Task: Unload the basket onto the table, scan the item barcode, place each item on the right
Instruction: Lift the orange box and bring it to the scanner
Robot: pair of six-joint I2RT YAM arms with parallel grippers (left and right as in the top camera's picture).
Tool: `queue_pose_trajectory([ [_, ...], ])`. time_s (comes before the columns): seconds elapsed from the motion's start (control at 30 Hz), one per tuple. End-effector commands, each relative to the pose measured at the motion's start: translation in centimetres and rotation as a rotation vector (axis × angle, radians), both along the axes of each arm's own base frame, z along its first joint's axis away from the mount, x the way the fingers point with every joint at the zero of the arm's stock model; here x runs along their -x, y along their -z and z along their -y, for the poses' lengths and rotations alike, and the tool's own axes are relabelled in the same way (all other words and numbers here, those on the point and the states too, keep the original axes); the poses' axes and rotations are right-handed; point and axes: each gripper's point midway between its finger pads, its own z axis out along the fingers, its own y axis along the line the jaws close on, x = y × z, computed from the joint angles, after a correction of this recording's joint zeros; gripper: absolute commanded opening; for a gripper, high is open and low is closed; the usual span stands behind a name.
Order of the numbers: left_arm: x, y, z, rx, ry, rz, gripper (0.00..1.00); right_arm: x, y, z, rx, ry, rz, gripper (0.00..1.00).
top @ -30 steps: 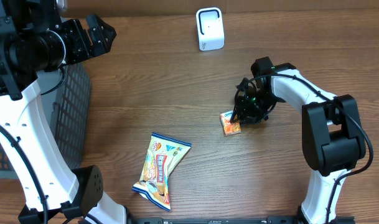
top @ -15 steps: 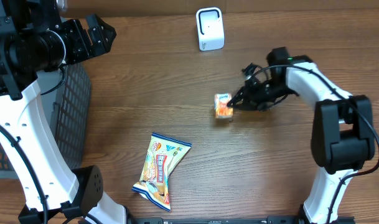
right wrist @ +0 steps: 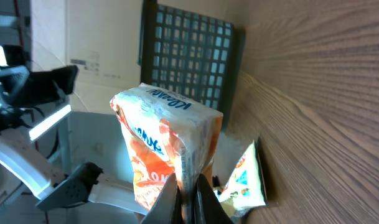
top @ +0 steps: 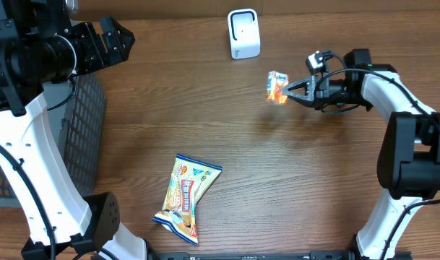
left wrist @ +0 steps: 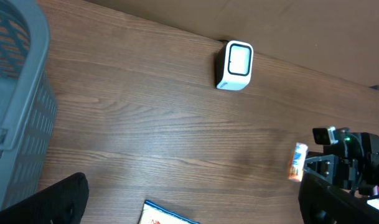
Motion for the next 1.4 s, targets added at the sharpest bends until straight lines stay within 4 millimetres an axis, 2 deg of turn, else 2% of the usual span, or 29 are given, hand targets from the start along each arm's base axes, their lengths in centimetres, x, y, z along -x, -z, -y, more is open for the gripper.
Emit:
queue_pose_trajectory([
  [0.0, 0.2, -0.5, 0.0, -0.001, 0.008, 0.02, 1.0, -0.3, -2.4, 0.1, -0.054, -0.003, 0.086, 0.03],
  [0.43, 0.2, -0.5, 0.0, -0.001, 0.008, 0.02, 1.0, -3.1, -3.3, 0.2, -0.037, -0.015, 0.471, 0.03],
  [0.63, 0.2, -0.5, 0.0, -0.001, 0.008, 0.02, 1.0, -4.1, -4.1, 0.3, -0.035, -0.018, 0.486, 0.03],
  [0.87, 0.2, -0.5, 0.0, -0.001, 0.008, 0.02, 1.0, -4.2, -4.2, 0.3, -0.035, -0.018, 0.481, 0.03],
  [1.0, 0.2, -0.5, 0.0, -0.001, 0.008, 0.02, 1.0, -4.5, -4.1, 0.3, -0.026, -0.01, 0.404, 0.04],
  [1.07, 0.2, -0.5, 0.0, -0.001, 0.008, 0.02, 1.0, -5.7, -3.1, 0.4, 0.043, 0.05, 0.262, 0.04],
  [1.1, 0.2, -0.5, 0.0, -0.001, 0.008, 0.02, 1.0, -7.1, -1.7, 0.7, 0.127, 0.132, 0.162, 0.04],
  [1.2, 0.2, -0.5, 0.0, -0.001, 0.008, 0.02, 1.0, -9.3, 1.8, 1.7, 0.347, 0.322, -0.005, 0.04],
  [1.27, 0.2, -0.5, 0.0, 0.0, 0.008, 0.02, 1.0, -10.0, 5.0, 3.2, 0.622, 0.479, -0.119, 0.04],
  [1.3, 0.2, -0.5, 0.0, -0.001, 0.008, 0.02, 1.0, -10.0, 5.9, 3.8, 0.749, 0.528, -0.145, 0.04],
  [1.37, 0.2, -0.5, 0.0, -0.001, 0.008, 0.02, 1.0, -10.0, 6.2, 4.7, 0.965, 0.587, -0.125, 0.04],
])
